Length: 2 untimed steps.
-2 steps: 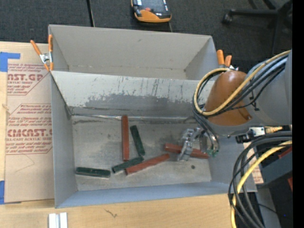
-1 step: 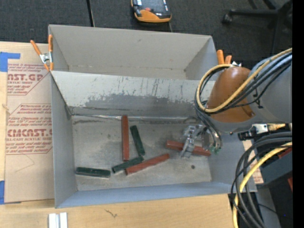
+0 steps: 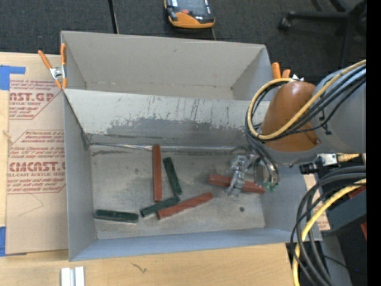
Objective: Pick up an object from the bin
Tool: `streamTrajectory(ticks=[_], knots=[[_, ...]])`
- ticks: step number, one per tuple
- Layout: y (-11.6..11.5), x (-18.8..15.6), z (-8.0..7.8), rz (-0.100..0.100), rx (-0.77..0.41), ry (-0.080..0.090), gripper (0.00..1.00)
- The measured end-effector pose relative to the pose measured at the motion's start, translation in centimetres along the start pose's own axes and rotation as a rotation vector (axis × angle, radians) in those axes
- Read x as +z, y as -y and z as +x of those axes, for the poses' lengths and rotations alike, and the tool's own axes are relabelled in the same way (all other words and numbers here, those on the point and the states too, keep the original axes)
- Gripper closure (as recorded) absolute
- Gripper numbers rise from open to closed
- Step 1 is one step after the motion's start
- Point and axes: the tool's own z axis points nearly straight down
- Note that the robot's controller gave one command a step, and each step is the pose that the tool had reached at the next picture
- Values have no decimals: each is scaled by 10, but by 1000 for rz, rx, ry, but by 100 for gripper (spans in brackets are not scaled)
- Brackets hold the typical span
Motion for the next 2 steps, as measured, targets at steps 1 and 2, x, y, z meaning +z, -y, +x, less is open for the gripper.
streamTrajectory(ticks=[1, 2], knots=[[0, -3, 1, 0, 0, -2, 100], [0, -10, 2, 0, 0, -7, 100]])
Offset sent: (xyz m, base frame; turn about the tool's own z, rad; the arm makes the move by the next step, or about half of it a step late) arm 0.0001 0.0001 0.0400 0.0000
